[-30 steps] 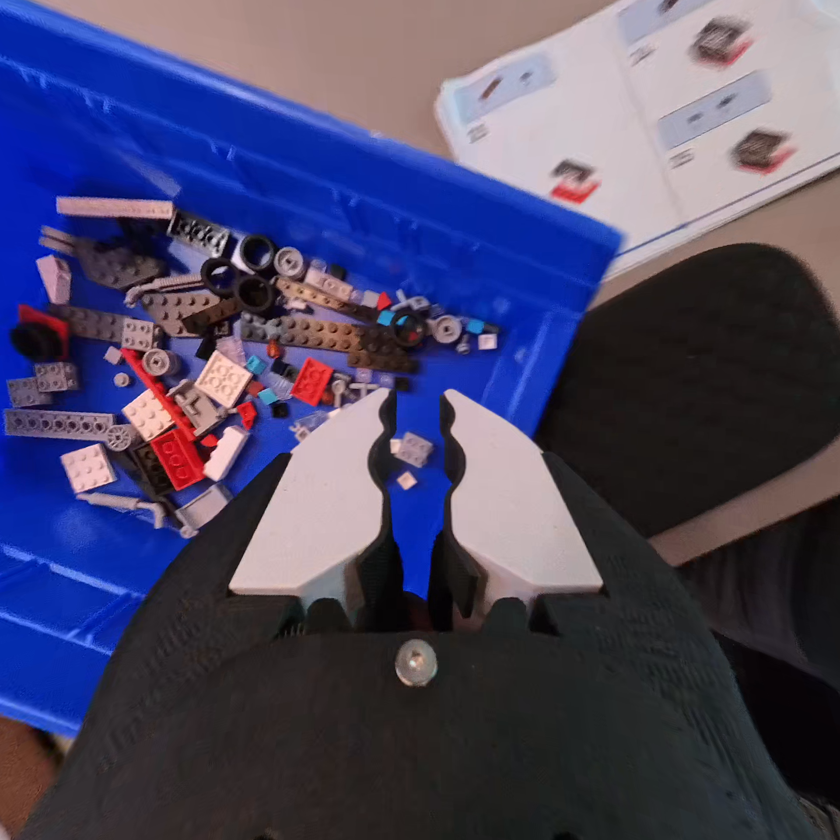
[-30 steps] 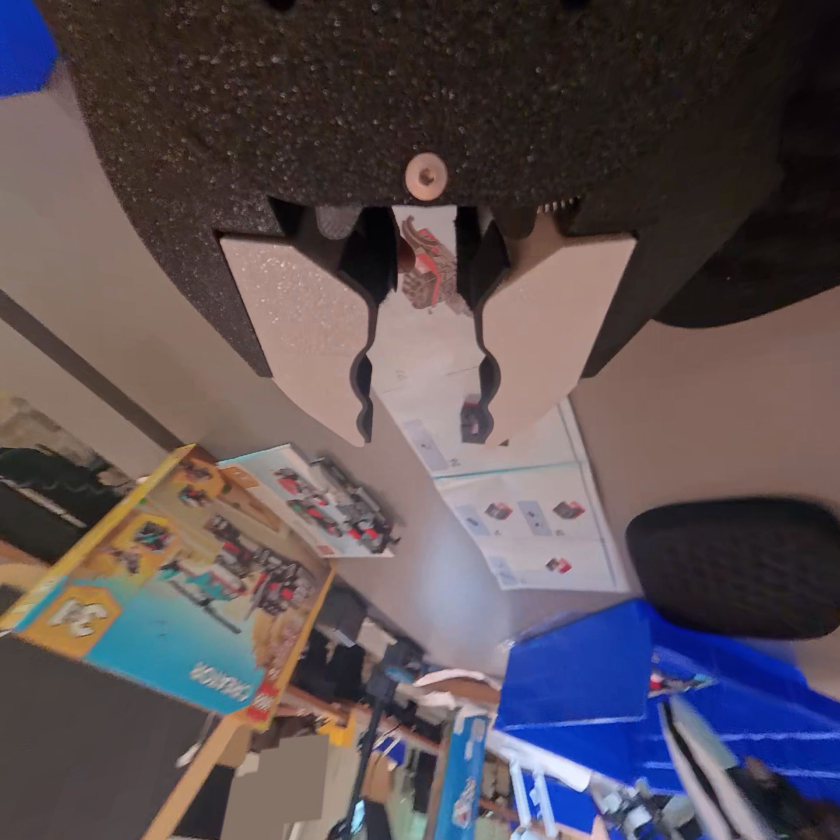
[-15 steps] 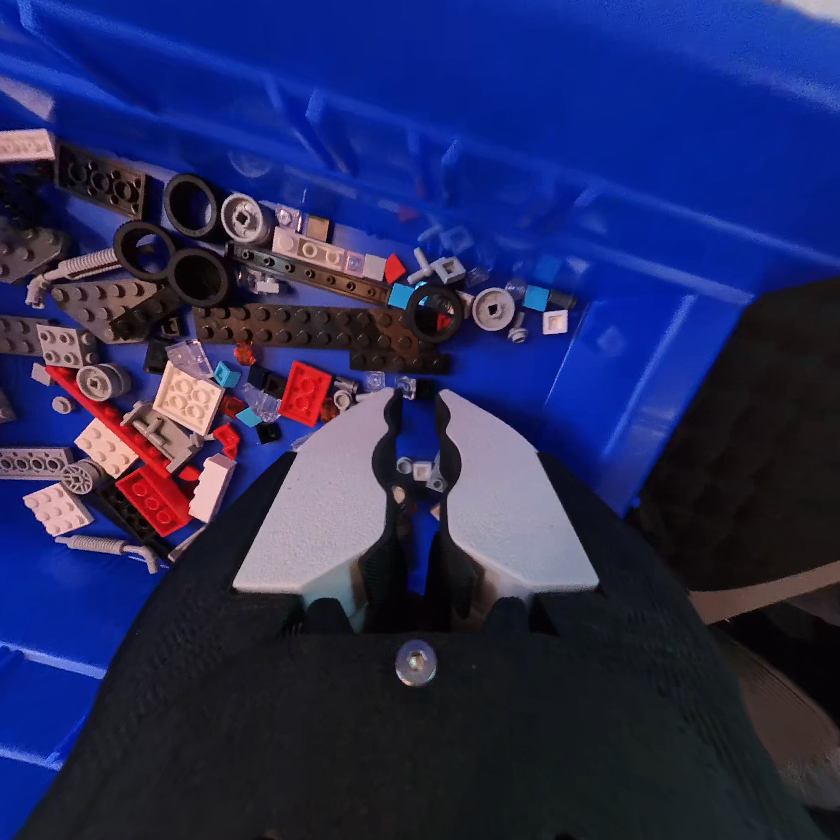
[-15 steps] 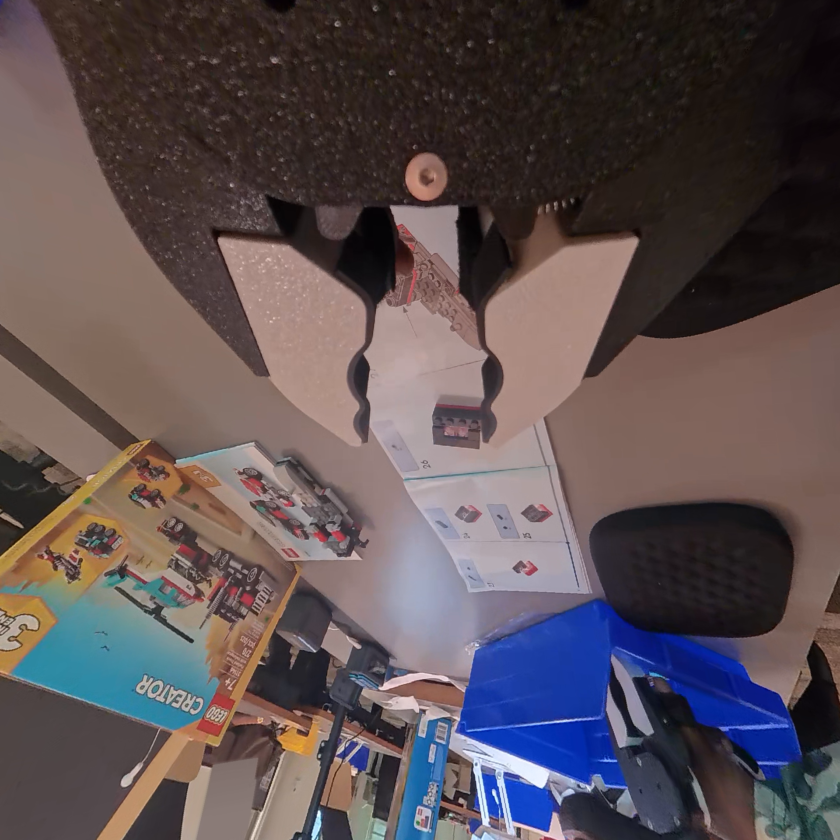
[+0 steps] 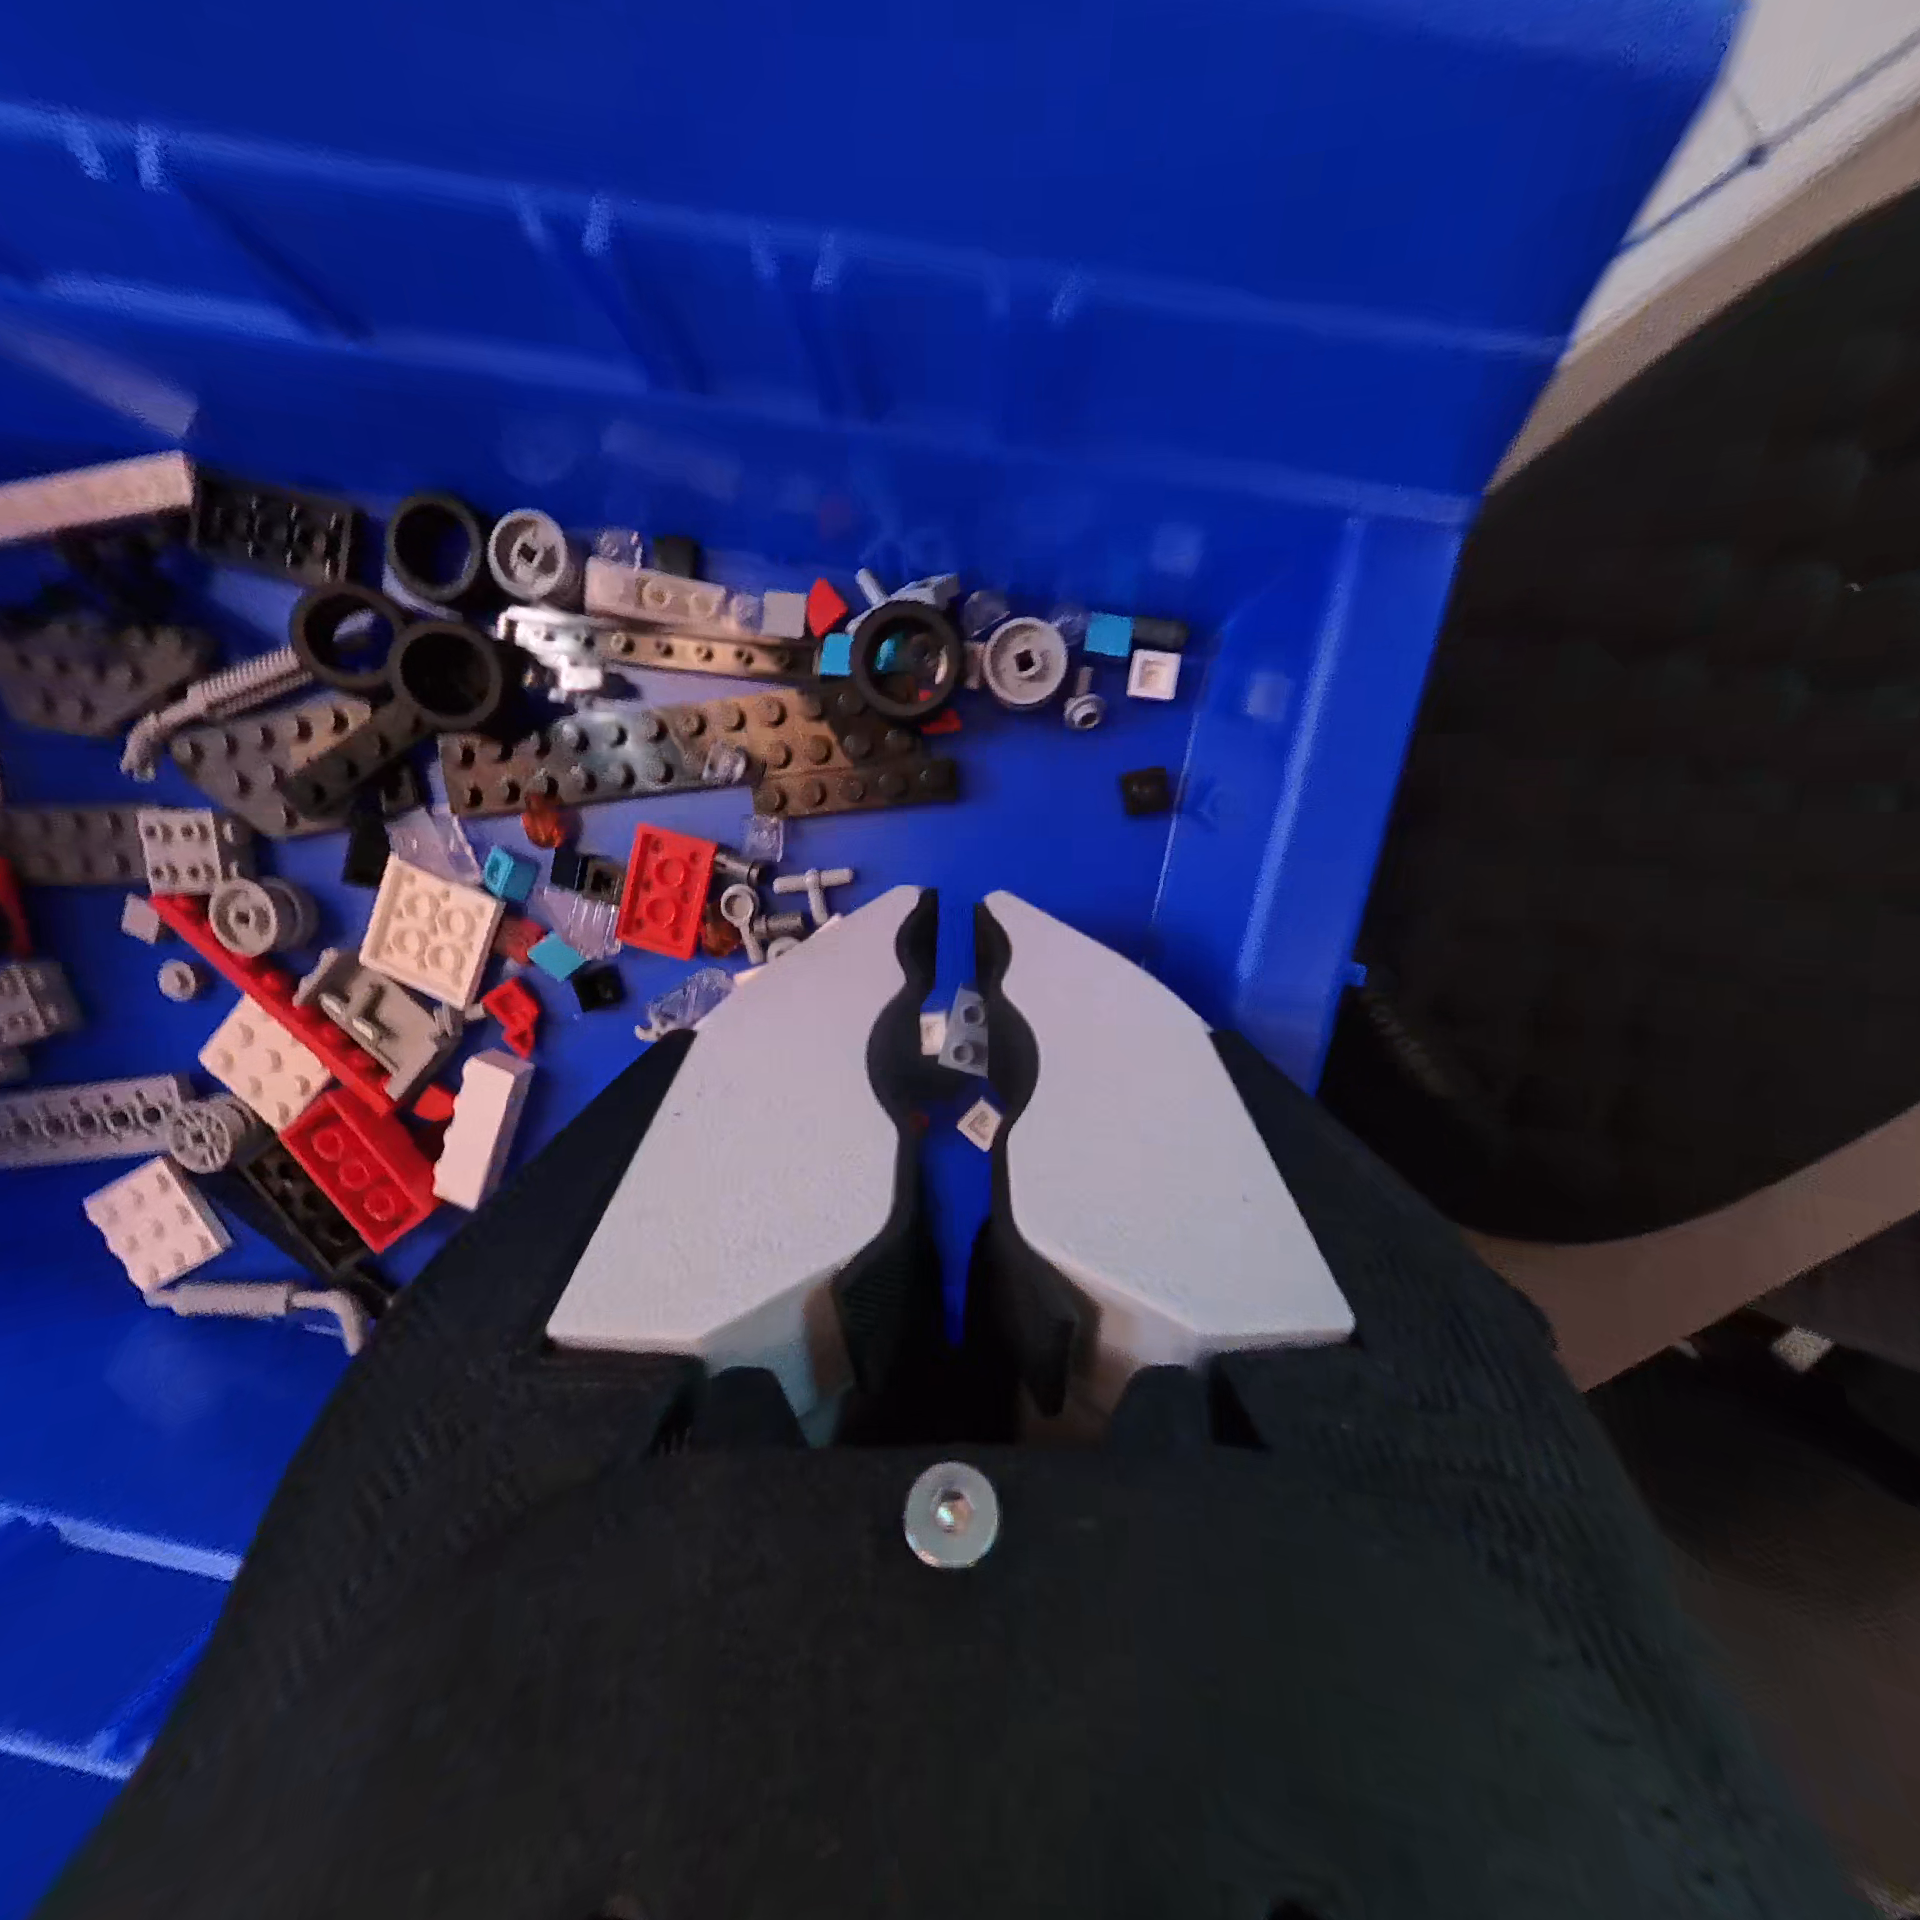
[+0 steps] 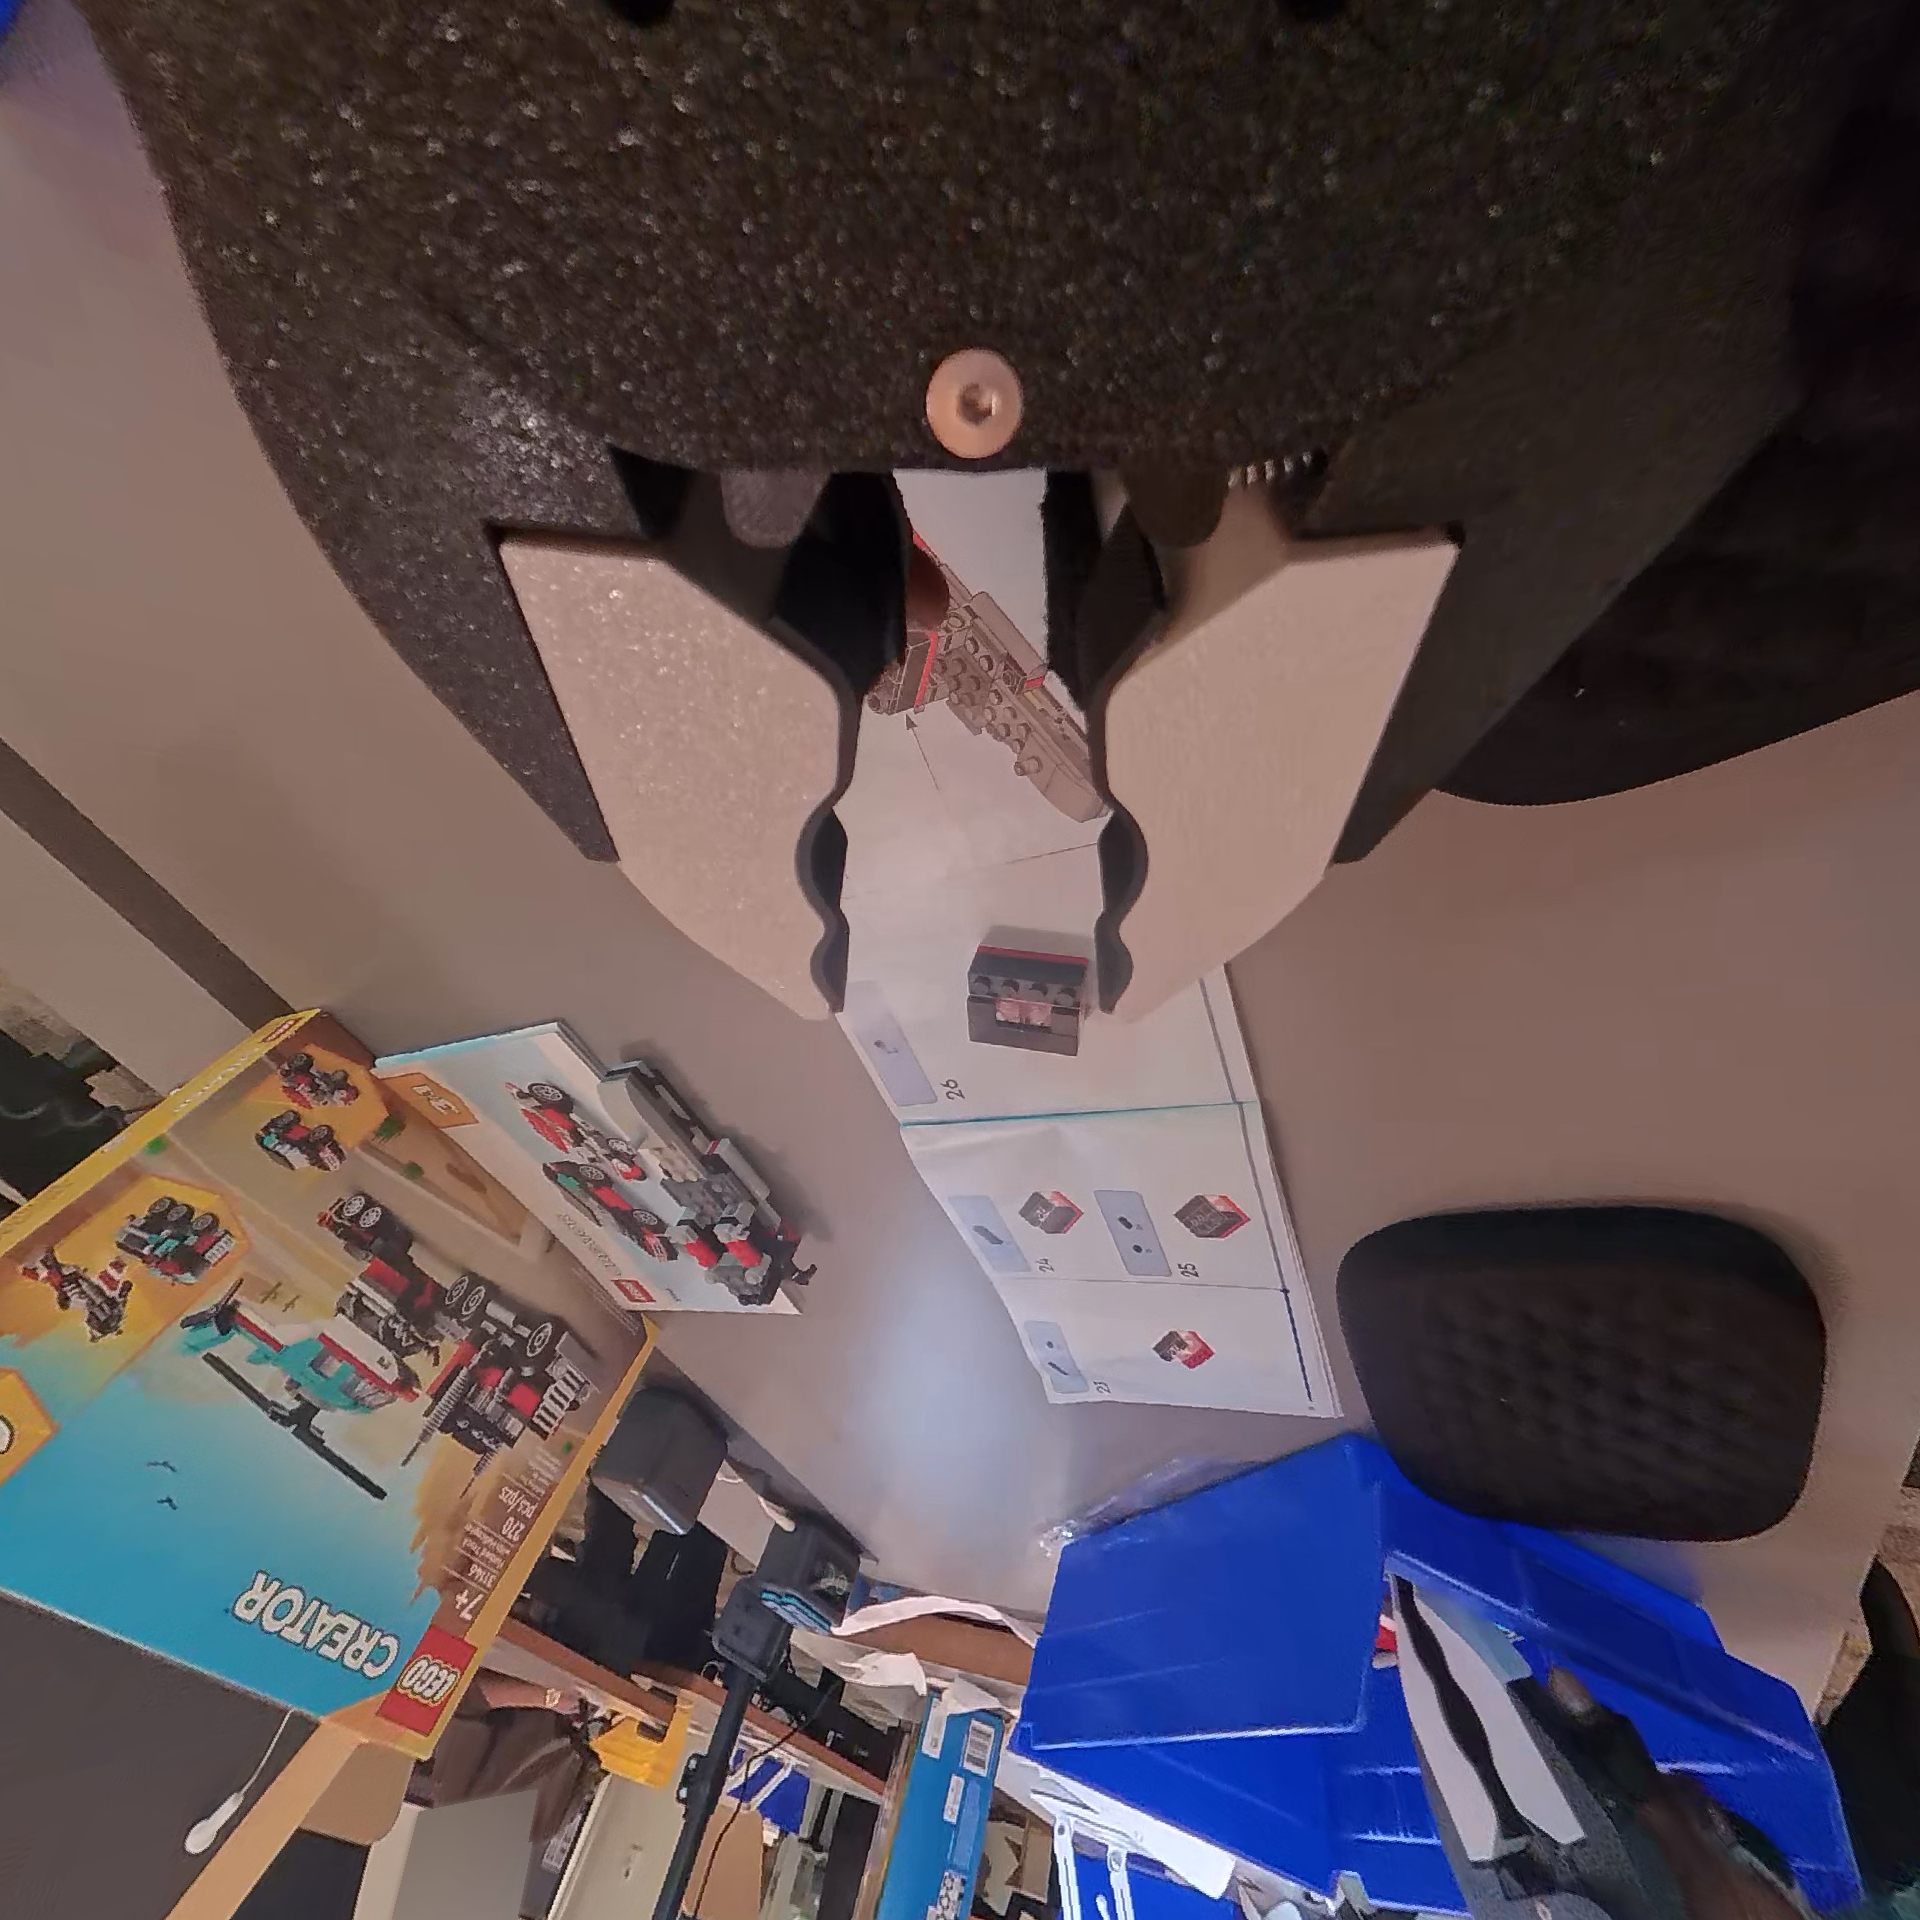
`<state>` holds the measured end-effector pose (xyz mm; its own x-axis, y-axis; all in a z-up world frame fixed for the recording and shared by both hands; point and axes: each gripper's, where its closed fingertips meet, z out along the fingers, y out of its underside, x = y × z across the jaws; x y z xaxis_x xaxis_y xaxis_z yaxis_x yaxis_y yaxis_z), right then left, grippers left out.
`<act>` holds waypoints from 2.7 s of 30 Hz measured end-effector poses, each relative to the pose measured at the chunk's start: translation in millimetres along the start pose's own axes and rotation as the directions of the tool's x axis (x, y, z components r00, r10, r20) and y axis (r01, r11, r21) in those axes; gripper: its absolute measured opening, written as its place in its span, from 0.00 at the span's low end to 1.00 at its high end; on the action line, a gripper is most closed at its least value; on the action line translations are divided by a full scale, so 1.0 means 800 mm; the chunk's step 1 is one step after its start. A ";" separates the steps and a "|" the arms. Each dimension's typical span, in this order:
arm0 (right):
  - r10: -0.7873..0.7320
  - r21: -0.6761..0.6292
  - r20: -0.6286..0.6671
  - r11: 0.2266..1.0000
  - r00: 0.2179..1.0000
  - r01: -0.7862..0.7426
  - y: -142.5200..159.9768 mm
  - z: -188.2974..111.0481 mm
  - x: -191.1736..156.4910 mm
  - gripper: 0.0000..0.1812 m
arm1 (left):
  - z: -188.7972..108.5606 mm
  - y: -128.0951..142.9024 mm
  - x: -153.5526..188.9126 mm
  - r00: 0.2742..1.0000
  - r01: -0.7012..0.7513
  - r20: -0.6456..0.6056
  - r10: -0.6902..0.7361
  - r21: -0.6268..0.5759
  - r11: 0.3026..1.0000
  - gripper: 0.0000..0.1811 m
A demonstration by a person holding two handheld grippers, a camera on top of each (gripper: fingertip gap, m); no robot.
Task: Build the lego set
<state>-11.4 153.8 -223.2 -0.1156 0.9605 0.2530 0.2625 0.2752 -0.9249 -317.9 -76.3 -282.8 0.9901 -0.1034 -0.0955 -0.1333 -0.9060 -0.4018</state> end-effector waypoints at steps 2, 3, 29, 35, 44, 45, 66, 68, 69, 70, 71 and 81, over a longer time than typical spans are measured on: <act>0.007 -0.003 0.009 1.000 1.000 -0.007 0.002 0.000 0.000 0.25 | -0.001 -0.005 0.008 0.996 -0.071 -0.050 0.071 0.003 0.997 0.05; 0.010 -0.005 0.021 1.000 1.000 -0.010 0.003 0.001 -0.002 0.25 | -0.002 -0.007 0.011 0.991 -0.110 -0.077 0.110 0.001 0.994 0.06; 0.132 0.041 -0.016 0.990 0.991 -0.132 0.013 0.021 0.036 0.30 | 0.010 -0.021 0.044 0.274 -0.792 -0.366 0.889 0.438 0.424 0.12; 0.118 0.011 -0.010 0.993 0.993 -0.117 0.017 0.025 0.035 0.31 | 0.023 -0.016 0.049 0.328 -0.776 -0.391 0.860 0.408 0.481 0.06; 0.076 0.075 0.007 0.994 0.997 -0.077 -0.006 0.023 0.025 0.27 | -0.030 -0.058 -0.012 0.738 -0.658 -0.108 0.666 0.103 0.746 0.04; 0.075 0.056 0.013 0.996 0.997 -0.076 -0.004 0.026 0.023 0.27 | -0.054 -0.076 -0.013 0.800 -0.593 -0.022 0.599 0.122 0.796 0.04; 0.118 -0.146 0.189 0.985 0.975 -0.091 0.034 0.039 -0.017 0.30 | 0.065 -0.167 0.279 0.750 -0.465 -0.412 0.518 0.229 0.855 0.06; 0.118 -0.143 0.189 0.985 0.975 -0.091 0.034 0.038 -0.016 0.30 | 0.067 -0.165 0.277 0.749 -0.471 -0.415 0.517 0.217 0.855 0.08; 0.117 -0.140 0.188 0.986 0.975 -0.091 0.033 0.038 -0.016 0.30 | 0.067 -0.164 0.276 0.749 -0.473 -0.415 0.517 0.212 0.855 0.09; 0.117 -0.137 0.187 0.986 0.975 -0.092 0.033 0.038 -0.016 0.30 | 0.068 -0.163 0.276 0.748 -0.475 -0.416 0.518 0.210 0.855 0.09; 0.118 -0.136 0.188 0.986 0.975 -0.093 0.032 0.037 -0.016 0.30 | 0.067 -0.163 0.276 0.747 -0.476 -0.414 0.520 0.212 0.853 0.10; 0.116 -0.149 0.205 0.985 0.972 -0.086 0.035 0.039 -0.019 0.30 | 0.068 -0.156 0.274 0.729 -0.515 -0.395 0.558 0.220 0.828 0.14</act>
<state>-32.3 145.4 -262.2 -0.2784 0.9571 0.0801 0.4113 0.1941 -0.8906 -86.6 36.6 -303.3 0.6654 -0.7435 0.0660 -0.6301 -0.6069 -0.4843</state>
